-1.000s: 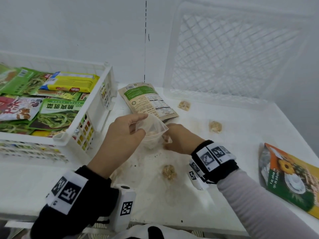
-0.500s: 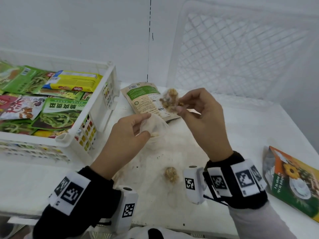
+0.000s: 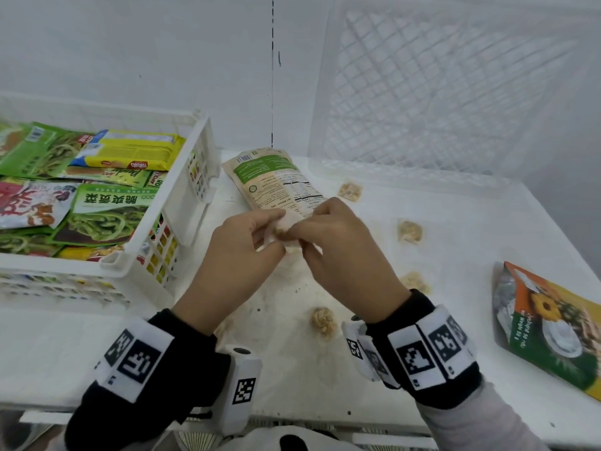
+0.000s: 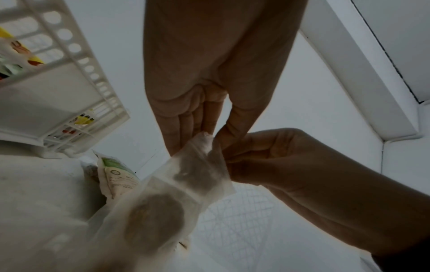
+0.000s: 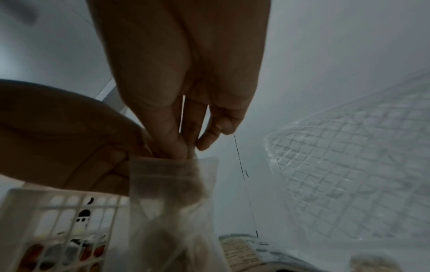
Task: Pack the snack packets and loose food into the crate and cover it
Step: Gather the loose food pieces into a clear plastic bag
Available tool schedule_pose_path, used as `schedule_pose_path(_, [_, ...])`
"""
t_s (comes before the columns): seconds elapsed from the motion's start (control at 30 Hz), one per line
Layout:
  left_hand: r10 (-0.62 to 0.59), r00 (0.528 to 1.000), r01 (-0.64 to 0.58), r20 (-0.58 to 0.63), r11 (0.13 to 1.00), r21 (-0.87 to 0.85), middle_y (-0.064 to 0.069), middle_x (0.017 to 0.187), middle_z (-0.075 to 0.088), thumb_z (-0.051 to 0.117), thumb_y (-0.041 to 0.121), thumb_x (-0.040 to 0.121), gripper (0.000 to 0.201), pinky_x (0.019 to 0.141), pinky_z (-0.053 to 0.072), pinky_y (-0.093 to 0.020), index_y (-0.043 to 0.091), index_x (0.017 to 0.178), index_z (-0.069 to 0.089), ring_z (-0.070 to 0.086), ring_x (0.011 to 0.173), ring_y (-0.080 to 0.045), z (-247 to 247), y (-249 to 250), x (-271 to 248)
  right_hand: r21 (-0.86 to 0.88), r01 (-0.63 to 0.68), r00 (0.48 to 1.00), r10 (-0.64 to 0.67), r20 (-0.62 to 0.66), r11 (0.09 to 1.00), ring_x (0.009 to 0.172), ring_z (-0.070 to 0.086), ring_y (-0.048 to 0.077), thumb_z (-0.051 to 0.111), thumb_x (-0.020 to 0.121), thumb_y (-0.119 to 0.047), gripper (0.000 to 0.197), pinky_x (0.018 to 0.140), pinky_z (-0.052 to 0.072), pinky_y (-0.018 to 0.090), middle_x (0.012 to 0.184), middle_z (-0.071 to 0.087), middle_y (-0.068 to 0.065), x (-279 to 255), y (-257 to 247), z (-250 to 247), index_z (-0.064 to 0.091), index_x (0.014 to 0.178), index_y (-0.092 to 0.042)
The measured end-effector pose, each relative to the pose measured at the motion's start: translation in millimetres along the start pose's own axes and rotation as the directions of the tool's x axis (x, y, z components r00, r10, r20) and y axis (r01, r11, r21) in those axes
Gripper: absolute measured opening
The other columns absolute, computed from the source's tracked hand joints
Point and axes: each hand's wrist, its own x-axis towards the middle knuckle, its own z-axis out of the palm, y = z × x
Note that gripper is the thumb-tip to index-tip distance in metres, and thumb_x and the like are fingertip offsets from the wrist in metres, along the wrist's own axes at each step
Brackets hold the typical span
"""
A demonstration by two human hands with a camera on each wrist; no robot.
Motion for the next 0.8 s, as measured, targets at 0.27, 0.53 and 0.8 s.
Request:
schedule_pose_path(0.27, [0.010,1.000,-0.009,-0.015,0.998,0.059,0.002,0.124,0.061,0.058,0.001,0.082,0.047,0.092,0.043,-0.015,0.016,0.126,0.058,0.058,0.108,0.000,-4.1,-3.8,3.9,0.389,-0.143,0.941,0.247,-0.230,0.910,0.085,0.059,0.007,0.051,0.080,0.007,0.025,0.066,0.042,0.016,0.089,0.065,-0.007,-16.3,15.9,-7.8,0.065,0.089,-0.013])
schedule_pose_path(0.53, [0.034,0.999,-0.033,-0.004,0.996,0.079,0.003,0.124,0.060,0.058,0.002,0.084,0.045,0.089,0.042,-0.005,0.018,0.126,0.059,0.056,0.108,0.001,-2.0,-4.9,6.9,-0.153,-0.261,0.737,0.299,0.606,0.953,0.104,0.049,0.020,0.060,0.084,-0.021,0.048,0.085,0.041,0.027,0.118,0.045,0.002,-53.2,35.2,25.7,0.046,0.129,-0.026])
schedule_pose_path(0.8, [0.012,1.000,-0.013,0.006,0.998,0.063,0.001,0.126,0.061,0.057,0.001,0.084,0.044,0.095,0.043,-0.017,0.017,0.125,0.059,0.059,0.111,-0.005,-1.7,-2.5,8.5,0.047,-0.411,0.836,0.356,0.417,0.911,0.076,0.061,0.016,0.058,0.081,-0.003,0.016,0.067,0.048,0.023,0.084,0.067,0.001,-46.7,32.2,19.0,0.060,0.088,-0.017])
